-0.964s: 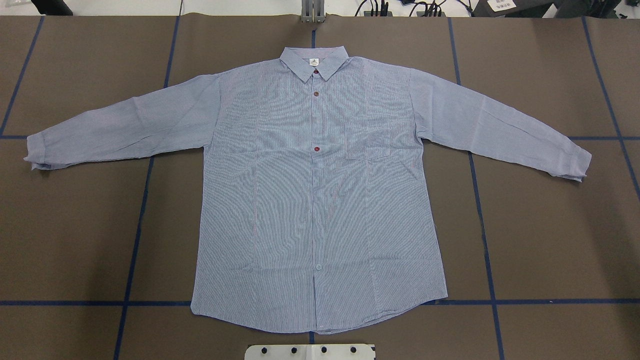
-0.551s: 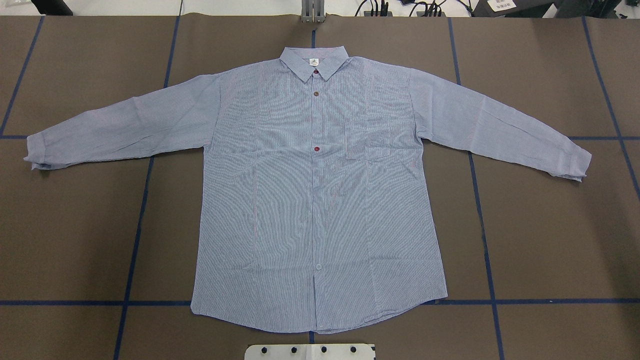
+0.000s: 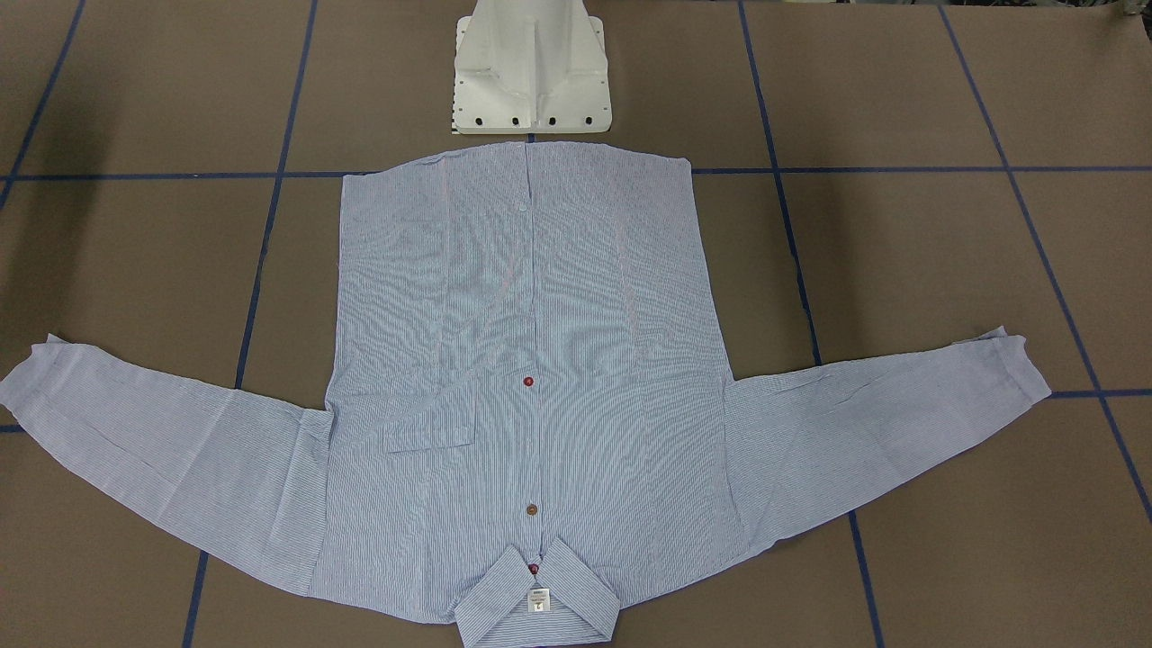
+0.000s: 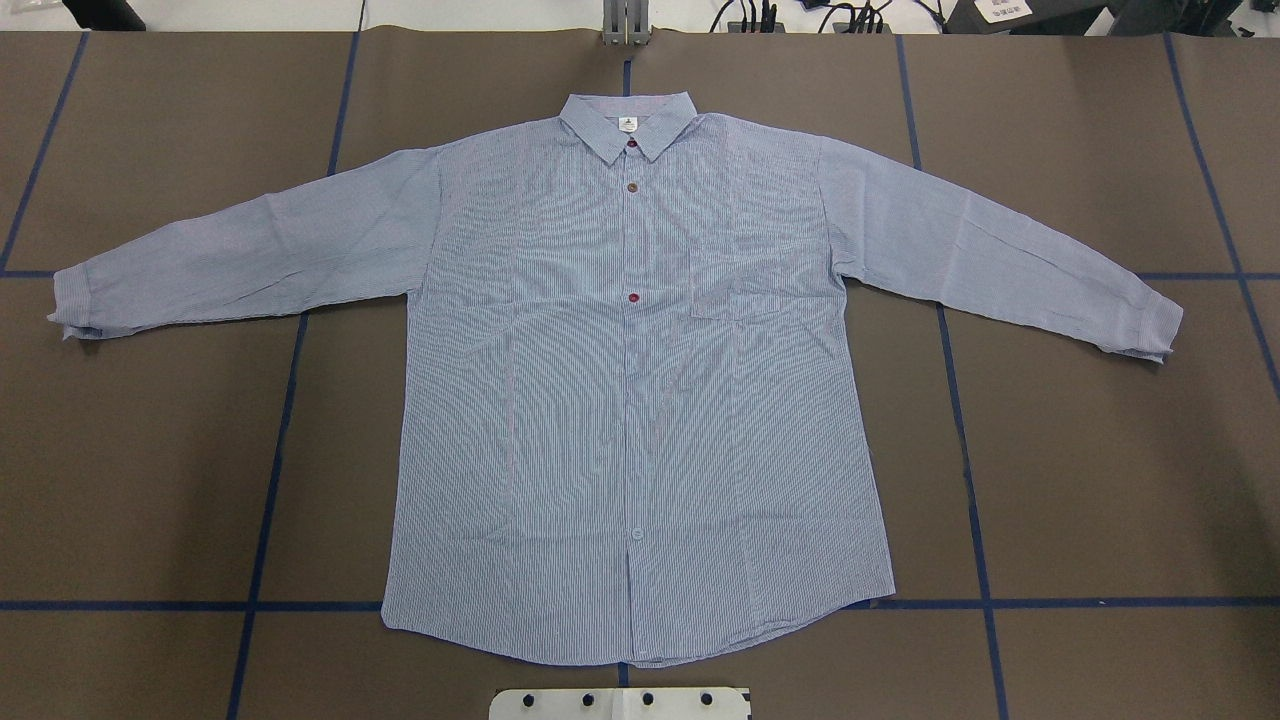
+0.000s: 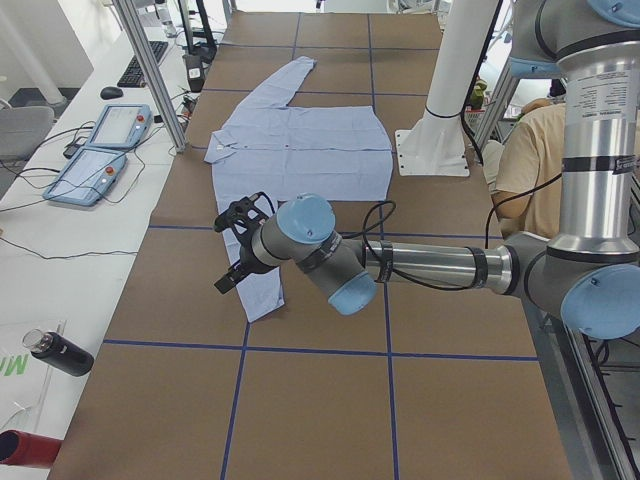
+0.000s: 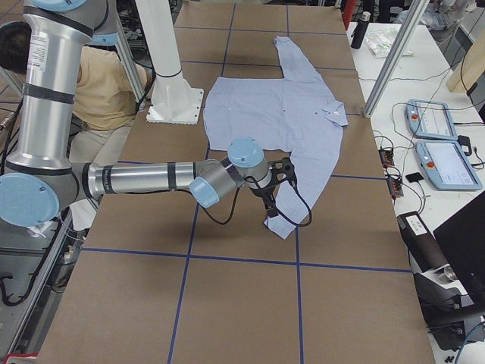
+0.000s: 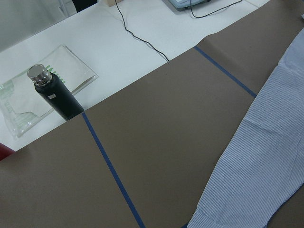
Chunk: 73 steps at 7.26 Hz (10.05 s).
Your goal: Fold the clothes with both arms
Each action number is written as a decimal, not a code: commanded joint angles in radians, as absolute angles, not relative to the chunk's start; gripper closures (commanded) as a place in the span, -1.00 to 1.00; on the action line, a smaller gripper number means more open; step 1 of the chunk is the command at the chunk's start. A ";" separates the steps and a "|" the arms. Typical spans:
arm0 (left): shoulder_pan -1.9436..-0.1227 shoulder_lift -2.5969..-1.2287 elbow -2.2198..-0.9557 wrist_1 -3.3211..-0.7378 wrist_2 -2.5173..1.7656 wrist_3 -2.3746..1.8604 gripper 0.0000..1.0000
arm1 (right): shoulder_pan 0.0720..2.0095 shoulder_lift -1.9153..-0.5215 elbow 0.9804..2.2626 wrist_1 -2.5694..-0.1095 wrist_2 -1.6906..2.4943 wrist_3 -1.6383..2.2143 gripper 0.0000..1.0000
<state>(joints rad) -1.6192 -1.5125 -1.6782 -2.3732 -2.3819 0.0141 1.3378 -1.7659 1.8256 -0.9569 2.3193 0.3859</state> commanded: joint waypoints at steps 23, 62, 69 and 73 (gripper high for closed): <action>-1.618 -1.483 -1.672 -2.413 -2.384 0.021 -1.00 | 0.908 -1.741 1.486 -0.462 1.811 0.557 0.99; -1.617 -1.482 -1.667 -2.416 -2.384 0.021 -1.00 | 0.991 -1.709 1.588 -0.577 1.902 0.575 1.00; -1.617 -1.482 -1.666 -2.416 -2.384 0.020 -1.00 | 0.723 -0.751 1.561 -1.447 1.574 1.073 1.00; -1.615 -1.482 -1.666 -2.414 -2.384 0.020 -1.00 | 0.548 -0.413 1.162 -1.443 1.294 1.290 1.00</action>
<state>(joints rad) -1.6159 -1.4818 -1.6661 -2.4151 -2.3838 0.0199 0.5967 -0.5096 1.2914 -1.4444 1.3665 1.2360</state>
